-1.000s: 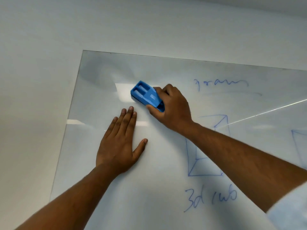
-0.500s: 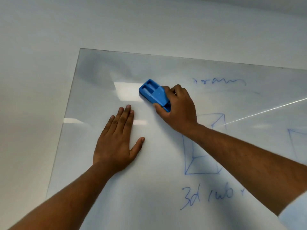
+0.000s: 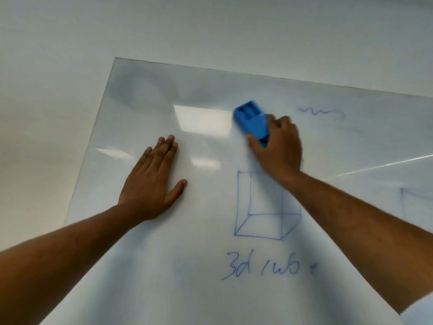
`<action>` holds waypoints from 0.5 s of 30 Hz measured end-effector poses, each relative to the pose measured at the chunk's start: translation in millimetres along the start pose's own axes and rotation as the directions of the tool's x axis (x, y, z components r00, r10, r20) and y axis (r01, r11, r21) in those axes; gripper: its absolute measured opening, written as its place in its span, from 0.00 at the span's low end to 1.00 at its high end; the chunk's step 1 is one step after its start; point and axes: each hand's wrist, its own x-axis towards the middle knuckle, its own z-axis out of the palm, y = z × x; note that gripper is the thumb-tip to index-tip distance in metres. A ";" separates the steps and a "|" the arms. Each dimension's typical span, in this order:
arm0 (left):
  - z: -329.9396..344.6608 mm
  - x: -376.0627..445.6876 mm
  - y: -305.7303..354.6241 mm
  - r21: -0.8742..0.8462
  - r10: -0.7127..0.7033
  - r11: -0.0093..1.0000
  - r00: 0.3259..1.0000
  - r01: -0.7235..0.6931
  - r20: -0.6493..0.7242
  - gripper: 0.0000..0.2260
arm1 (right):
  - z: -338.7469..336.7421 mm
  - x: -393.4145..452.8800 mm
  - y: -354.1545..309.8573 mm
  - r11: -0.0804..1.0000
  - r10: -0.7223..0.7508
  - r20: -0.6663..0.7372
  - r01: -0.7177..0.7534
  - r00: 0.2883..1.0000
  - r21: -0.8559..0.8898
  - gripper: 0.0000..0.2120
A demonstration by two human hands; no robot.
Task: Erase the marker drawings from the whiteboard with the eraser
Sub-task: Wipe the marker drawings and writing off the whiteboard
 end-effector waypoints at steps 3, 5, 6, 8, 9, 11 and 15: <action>2.6 17.3 29.1 -0.033 -0.022 0.999 0.999 0.021 -0.025 0.40 | -0.6 -18.9 -2.3 0.955 -0.292 0.149 0.296 0.945 -0.005 0.31; 7.6 32.6 53.4 -0.085 -0.036 0.996 0.999 0.034 -0.017 0.41 | -6.3 -6.4 13.4 0.954 -0.298 0.141 0.300 0.944 0.006 0.31; 11.1 37.4 62.5 -0.095 -0.042 0.995 0.999 0.040 -0.022 0.40 | -8.9 3.1 24.3 0.971 -0.238 0.101 0.238 0.966 0.009 0.30; 18.2 40.0 71.6 -0.082 -0.055 0.995 0.997 0.051 -0.046 0.39 | -16.2 23.3 54.4 1.000 -0.012 -0.022 0.012 1.000 0.016 0.29; 21.2 38.7 72.0 -0.077 -0.060 0.995 0.996 0.056 -0.060 0.38 | -20.3 31.7 70.8 0.992 0.125 -0.084 -0.123 0.989 0.025 0.29; 24.3 36.1 70.5 -0.077 -0.064 0.995 0.995 0.058 -0.080 0.38 | -26.4 43.7 95.2 0.930 0.367 -0.174 -0.362 0.914 0.058 0.30; 29.1 37.7 70.2 -0.058 -0.060 0.997 0.992 0.053 -0.114 0.37 | -15.2 49.1 73.0 0.847 0.531 -0.227 -0.519 0.816 0.113 0.29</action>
